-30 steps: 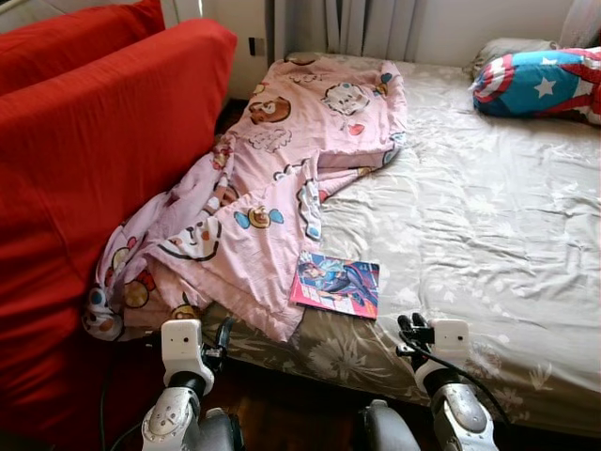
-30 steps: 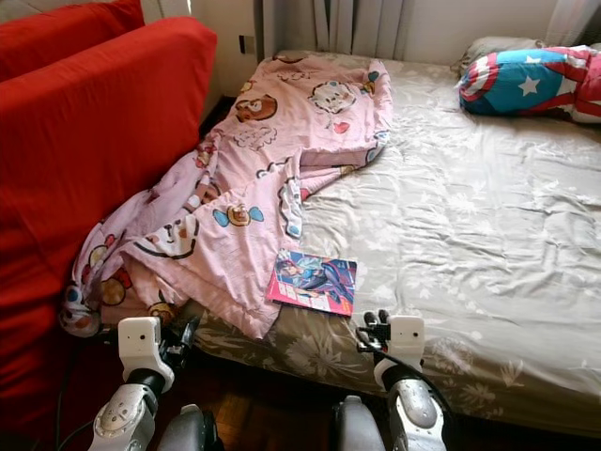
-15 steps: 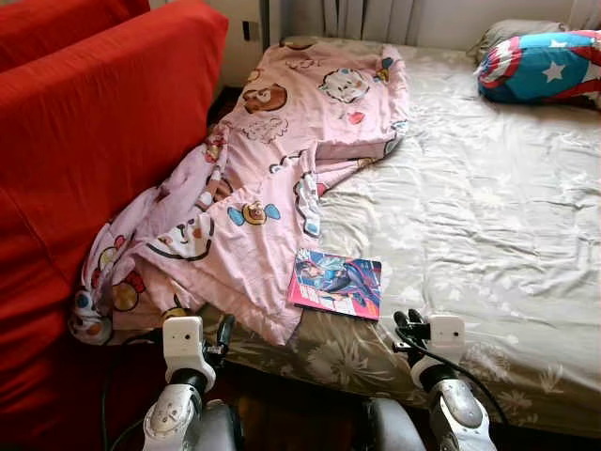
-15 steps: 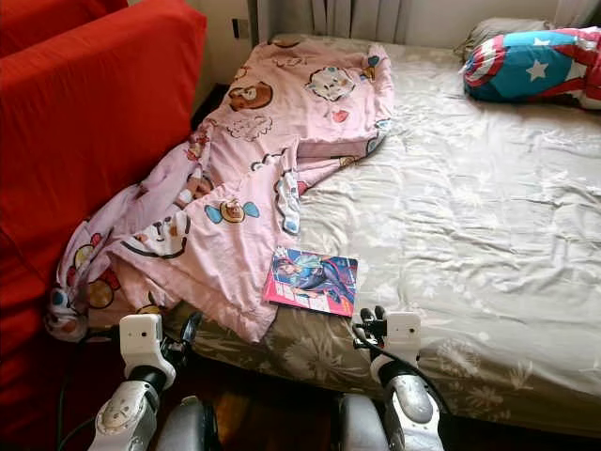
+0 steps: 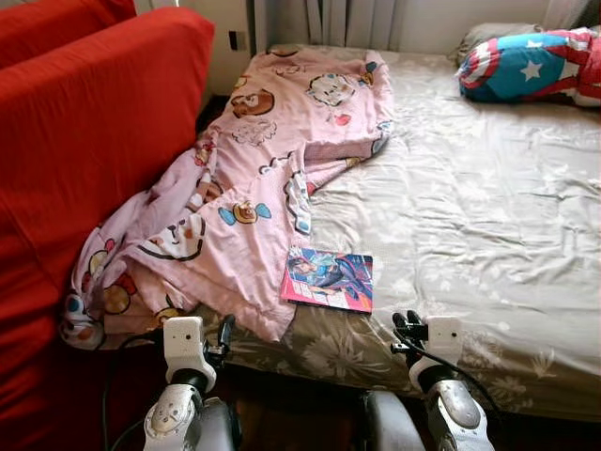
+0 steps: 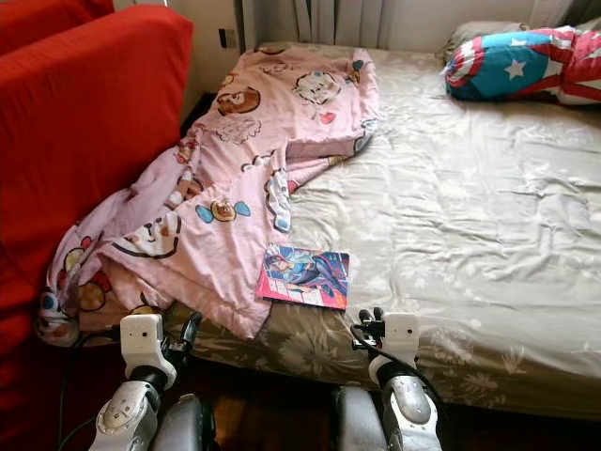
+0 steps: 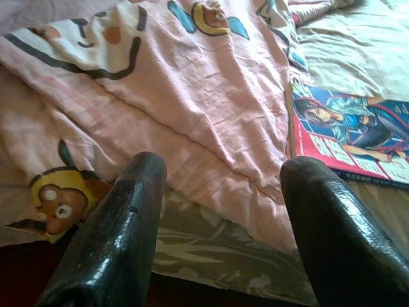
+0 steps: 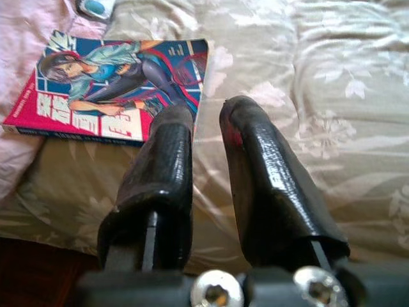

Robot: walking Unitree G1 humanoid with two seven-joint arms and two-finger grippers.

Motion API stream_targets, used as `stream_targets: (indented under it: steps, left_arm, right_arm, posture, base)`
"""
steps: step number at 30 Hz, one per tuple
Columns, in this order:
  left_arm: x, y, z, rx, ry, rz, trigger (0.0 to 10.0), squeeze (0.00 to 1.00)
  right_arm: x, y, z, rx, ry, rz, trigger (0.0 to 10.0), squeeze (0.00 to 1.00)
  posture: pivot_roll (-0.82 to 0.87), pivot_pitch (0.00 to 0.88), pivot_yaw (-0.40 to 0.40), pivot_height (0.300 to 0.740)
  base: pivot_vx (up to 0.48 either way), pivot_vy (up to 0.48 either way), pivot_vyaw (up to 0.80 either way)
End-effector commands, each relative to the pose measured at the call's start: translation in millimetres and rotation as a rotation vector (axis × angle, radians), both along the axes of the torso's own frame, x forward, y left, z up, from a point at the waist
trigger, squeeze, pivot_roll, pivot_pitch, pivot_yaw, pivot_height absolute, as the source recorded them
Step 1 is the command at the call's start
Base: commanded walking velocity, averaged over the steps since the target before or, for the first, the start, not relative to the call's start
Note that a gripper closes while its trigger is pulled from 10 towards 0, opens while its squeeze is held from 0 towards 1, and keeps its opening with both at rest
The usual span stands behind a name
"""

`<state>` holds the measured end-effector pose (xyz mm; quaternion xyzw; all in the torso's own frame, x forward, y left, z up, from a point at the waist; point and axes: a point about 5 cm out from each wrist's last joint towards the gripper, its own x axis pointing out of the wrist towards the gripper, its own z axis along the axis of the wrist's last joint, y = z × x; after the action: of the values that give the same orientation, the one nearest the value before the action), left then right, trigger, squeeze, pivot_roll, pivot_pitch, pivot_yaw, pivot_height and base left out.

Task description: Clean up the room

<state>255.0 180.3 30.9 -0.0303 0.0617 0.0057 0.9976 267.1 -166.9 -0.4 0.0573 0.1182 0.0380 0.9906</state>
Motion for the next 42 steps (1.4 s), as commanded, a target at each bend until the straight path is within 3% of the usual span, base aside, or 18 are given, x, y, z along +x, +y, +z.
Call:
stream_targets:
  steps: [1, 9, 25, 42]
  left_arm:
    - [-1.7, 0.6, -2, -0.008, 0.01, 0.005, 10.0, 0.0]
    - [-0.3, 0.3, 0, -0.014, 0.007, 0.001, 10.0, 0.0]
    - [0.5, -3.6, 1, -0.032, 0.003, -0.018, 10.0, 0.0]
    - [0.1, -4.3, 1, -0.032, 0.005, -0.025, 10.0, 0.0]
  right_arm:
    - [-3.1, 0.1, -3, 0.005, 0.009, -0.005, 10.0, 0.0]
    - [-1.7, 2.3, -2, -0.013, 0.008, 0.02, 10.0, 0.0]
    - [-1.6, 10.8, 1, -0.012, -0.013, 0.053, 10.0, 0.0]
    - [-0.7, 5.2, 1, -0.003, -0.009, 0.0, 10.0, 0.0]
  posture:
    - [-0.11, 0.146, 0.001, 0.608]
    - [-0.11, 0.145, 0.002, 0.608]
    - [-0.11, 0.144, 0.004, 0.608]
    - [-0.11, 0.147, 0.005, 0.608]
  base:
    - [0.0, 0.0, 0.0]
    - [0.0, 0.0, 0.0]
    - [0.0, 0.0, 0.67]
    - [0.348, 0.0, 0.0]
